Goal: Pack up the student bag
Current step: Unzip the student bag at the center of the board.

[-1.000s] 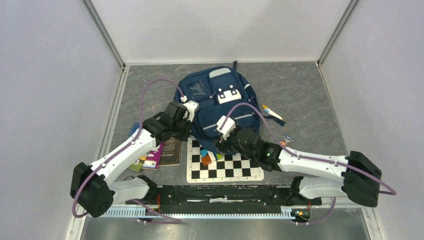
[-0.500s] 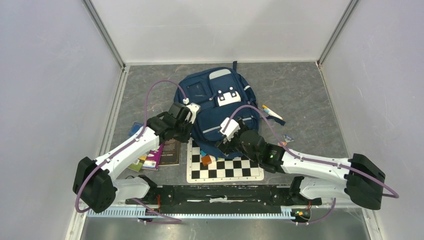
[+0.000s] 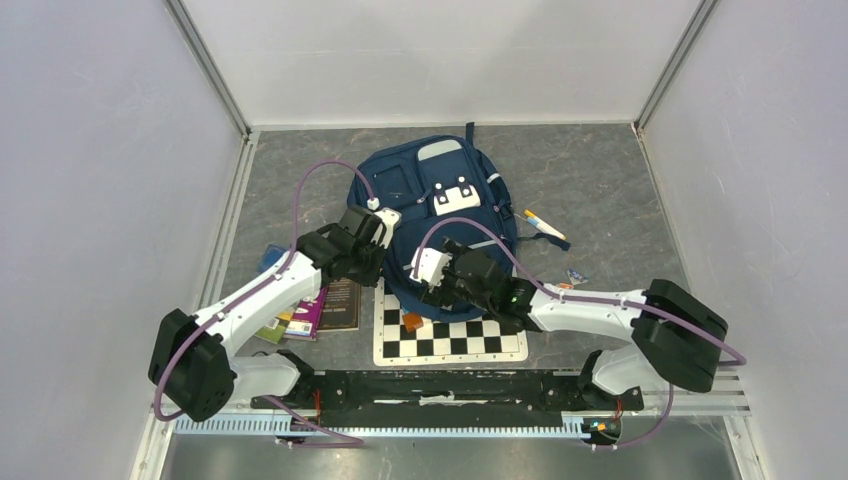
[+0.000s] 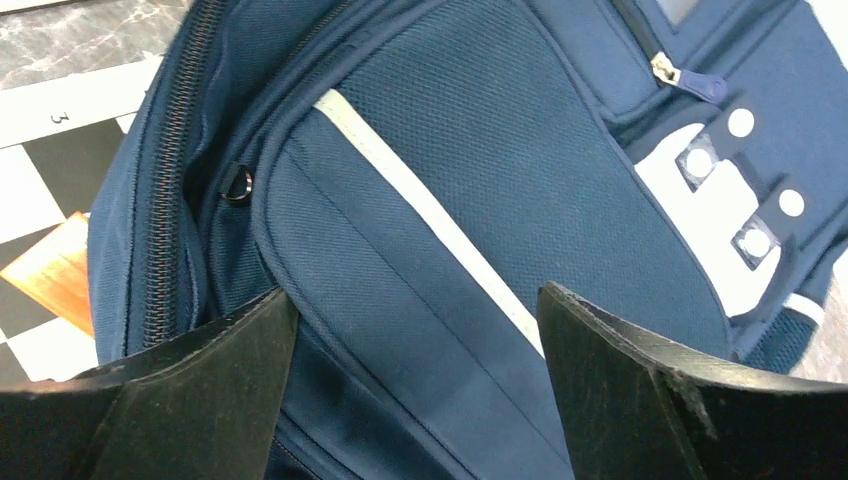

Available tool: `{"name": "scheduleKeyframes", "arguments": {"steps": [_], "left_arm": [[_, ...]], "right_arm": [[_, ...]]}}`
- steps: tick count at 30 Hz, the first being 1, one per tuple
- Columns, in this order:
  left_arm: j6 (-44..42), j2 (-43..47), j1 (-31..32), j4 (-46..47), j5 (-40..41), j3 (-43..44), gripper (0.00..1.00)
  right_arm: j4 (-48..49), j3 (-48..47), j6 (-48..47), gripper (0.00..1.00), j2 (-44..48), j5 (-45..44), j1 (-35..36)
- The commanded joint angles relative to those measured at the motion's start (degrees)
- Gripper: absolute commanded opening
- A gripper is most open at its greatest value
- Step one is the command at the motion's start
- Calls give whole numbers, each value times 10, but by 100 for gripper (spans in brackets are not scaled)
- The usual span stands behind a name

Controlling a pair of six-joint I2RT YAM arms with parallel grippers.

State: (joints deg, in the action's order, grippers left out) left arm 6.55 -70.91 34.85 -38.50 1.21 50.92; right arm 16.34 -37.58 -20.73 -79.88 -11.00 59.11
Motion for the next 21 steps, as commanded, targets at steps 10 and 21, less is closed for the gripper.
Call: {"name": "scheduleKeyframes", "arguments": {"steps": [10, 21], "left_arm": [[19, -3, 2, -44, -31, 28, 12], [99, -56, 90, -78, -55, 86, 13]], "right_arm": [[71, -45, -19, 2, -85, 3, -13], [117, -41, 21, 0, -84, 0, -13]]}}
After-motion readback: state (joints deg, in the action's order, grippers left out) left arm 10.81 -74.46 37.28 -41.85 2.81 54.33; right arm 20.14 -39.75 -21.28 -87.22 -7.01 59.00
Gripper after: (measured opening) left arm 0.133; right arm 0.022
